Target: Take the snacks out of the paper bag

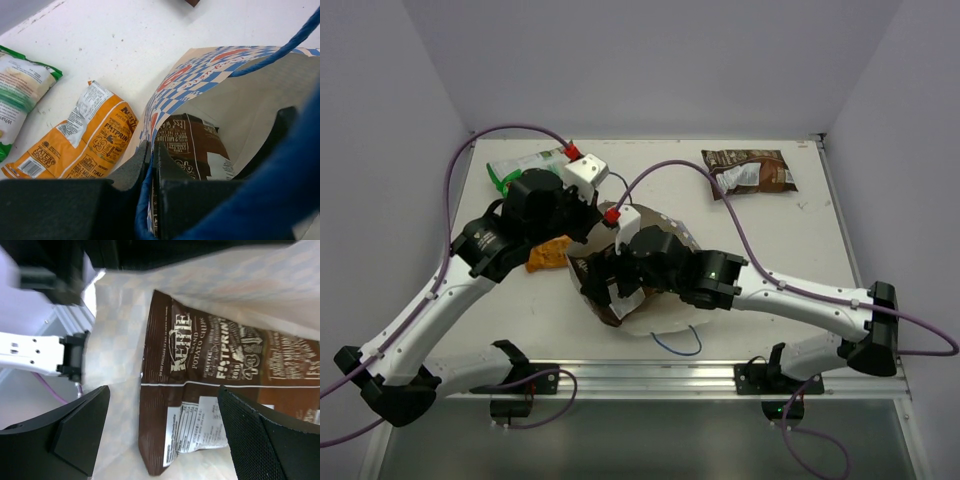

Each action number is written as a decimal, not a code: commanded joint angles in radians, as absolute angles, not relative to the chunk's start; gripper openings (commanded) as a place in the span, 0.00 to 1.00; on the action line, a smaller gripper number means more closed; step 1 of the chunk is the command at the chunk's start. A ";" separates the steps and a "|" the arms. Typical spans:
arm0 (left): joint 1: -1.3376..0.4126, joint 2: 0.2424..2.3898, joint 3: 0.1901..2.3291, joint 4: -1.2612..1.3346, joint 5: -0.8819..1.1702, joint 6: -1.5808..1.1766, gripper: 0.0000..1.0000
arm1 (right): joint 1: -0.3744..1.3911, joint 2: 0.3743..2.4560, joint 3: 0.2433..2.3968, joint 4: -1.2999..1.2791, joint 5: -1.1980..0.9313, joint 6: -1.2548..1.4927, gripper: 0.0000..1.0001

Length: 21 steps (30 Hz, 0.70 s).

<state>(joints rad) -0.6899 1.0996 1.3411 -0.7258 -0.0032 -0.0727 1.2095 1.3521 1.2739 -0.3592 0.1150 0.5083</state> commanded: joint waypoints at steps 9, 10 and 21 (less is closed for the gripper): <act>-0.695 1.085 1.390 -0.649 -0.014 -0.118 0.00 | 1.233 1.453 1.276 -0.377 0.170 0.541 0.91; -0.695 1.083 1.390 -0.649 -0.014 -0.121 0.00 | 1.233 1.460 1.272 -0.376 0.181 0.548 0.90; -0.695 1.086 1.397 -0.646 -0.018 -0.132 0.00 | 1.233 1.516 1.272 -0.399 0.236 0.557 0.52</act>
